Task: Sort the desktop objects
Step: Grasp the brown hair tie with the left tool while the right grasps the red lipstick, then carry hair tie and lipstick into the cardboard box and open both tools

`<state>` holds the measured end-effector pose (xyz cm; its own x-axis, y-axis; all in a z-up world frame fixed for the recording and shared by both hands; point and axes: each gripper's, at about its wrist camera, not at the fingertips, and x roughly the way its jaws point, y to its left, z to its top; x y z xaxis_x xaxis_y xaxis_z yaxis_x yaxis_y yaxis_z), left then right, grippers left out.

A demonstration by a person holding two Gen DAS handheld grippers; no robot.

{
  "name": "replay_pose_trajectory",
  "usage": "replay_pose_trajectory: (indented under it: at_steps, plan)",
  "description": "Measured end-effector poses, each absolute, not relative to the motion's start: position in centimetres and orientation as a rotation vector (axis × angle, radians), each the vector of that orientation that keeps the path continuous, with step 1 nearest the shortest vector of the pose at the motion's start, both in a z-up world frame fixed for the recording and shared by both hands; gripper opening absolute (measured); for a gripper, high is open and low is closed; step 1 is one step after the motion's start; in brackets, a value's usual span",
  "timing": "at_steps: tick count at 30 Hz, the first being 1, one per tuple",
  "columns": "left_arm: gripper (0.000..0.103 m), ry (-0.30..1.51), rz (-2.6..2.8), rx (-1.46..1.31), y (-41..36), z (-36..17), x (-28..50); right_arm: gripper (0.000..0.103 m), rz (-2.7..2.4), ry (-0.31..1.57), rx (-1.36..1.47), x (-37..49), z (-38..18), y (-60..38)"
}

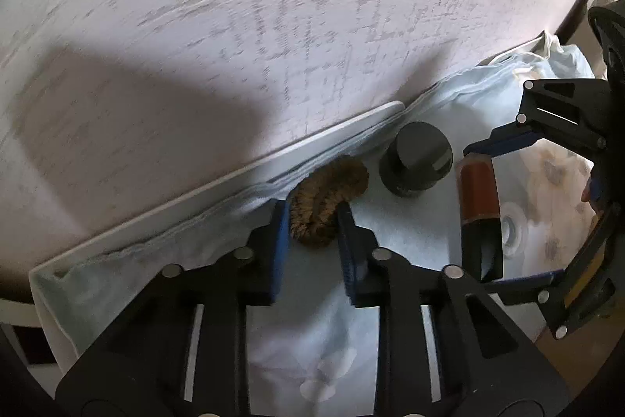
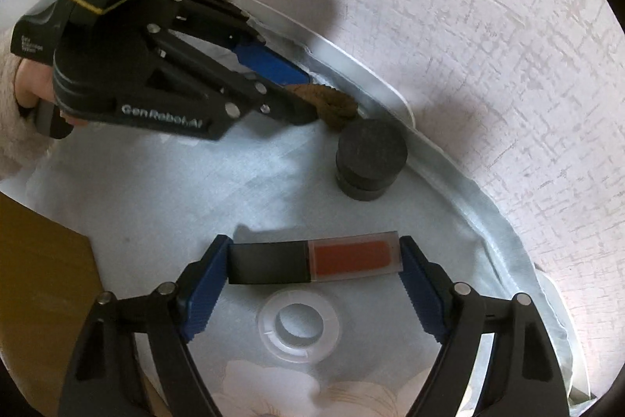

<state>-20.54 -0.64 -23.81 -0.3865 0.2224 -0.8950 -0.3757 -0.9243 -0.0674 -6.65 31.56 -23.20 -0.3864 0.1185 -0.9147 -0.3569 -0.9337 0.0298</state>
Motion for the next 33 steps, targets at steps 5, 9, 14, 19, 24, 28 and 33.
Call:
replay_pose_trajectory:
  at_steps: [5,9,14,19,24,28,33]
  plan:
    - [0.017,0.199,2.331,-1.529,-0.8,-23.5,-19.5,0.081,2.352,0.377,-1.554,-5.9,-21.9,31.7]
    - [0.017,0.205,2.324,-1.544,-0.7,-21.5,-17.7,0.081,2.301,0.469,-1.53,-4.5,-19.5,31.9]
    - [0.017,0.235,2.342,-1.511,-0.1,-16.4,-15.2,0.081,2.304,0.525,-1.465,-1.7,-14.6,31.6]
    - [0.017,0.262,2.329,-1.444,1.0,-11.5,-13.0,0.081,2.313,0.495,-1.45,1.5,-10.3,29.0]
    - [0.017,0.304,2.322,-1.4,2.9,-7.8,-10.5,0.081,2.338,0.43,-1.48,2.4,-8.0,26.7]
    - [0.017,0.319,2.313,-1.381,2.4,-6.1,-7.1,0.081,2.372,0.416,-1.472,3.6,-6.1,24.0]
    - [0.017,0.332,2.295,-1.363,4.3,-4.7,-4.1,0.081,2.406,0.42,-1.461,4.8,-5.5,21.1]
